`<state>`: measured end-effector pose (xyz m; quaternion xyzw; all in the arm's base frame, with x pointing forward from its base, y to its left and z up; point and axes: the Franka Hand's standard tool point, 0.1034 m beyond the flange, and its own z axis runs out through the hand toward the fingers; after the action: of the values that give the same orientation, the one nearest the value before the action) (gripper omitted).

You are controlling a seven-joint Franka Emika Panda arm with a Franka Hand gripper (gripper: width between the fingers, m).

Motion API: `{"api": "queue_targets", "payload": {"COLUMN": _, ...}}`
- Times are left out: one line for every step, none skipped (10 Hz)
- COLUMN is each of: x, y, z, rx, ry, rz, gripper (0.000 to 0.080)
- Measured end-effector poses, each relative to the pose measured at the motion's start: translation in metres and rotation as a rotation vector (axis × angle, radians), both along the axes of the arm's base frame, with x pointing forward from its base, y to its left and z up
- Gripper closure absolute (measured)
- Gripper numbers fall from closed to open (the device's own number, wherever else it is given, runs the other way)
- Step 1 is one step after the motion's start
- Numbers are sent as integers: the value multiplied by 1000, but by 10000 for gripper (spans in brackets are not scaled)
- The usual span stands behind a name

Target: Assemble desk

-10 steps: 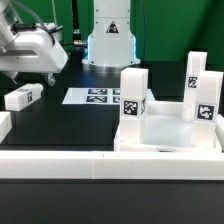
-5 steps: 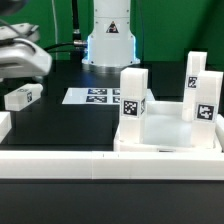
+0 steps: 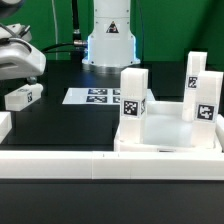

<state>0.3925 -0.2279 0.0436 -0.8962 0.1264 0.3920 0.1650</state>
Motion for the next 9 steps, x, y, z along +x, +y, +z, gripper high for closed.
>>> {"api": "queue_targets", "payload": {"x": 0, "y": -3, "z": -2, "rx": -26, "ry": 30, "rz": 57, "gripper": 150}}
{"api": "queue_targets", "payload": {"x": 4, "y": -4, "z": -4, "rx": -38, "ry": 35, "rz": 70, "gripper": 150}}
{"api": "queue_targets", "payload": {"x": 3, "y": -7, "z": -5, "rx": -34, "ry": 32, "rz": 70, "gripper": 150}}
{"api": "queue_targets", "payload": {"x": 3, "y": -7, "z": -5, "rx": -35, "ry": 32, "rz": 69, "gripper": 150}}
{"api": "queue_targets", "payload": {"x": 3, "y": -7, "z": -5, "rx": -34, "ry": 32, "rz": 70, "gripper": 150}}
{"api": "queue_targets", "payload": {"x": 3, "y": -7, "z": -5, "rx": -35, "ry": 32, "rz": 69, "gripper": 150}}
{"api": "queue_targets", "payload": {"x": 3, "y": -7, "z": -6, "rx": -50, "ry": 40, "rz": 57, "gripper": 150}}
{"api": "queue_targets", "payload": {"x": 2, "y": -6, "z": -10, "rx": -114, "ry": 81, "rz": 1, "gripper": 150}}
{"api": "queue_targets", "payload": {"x": 0, "y": -7, "z": -16, "rx": -120, "ry": 98, "rz": -2, "gripper": 150}}
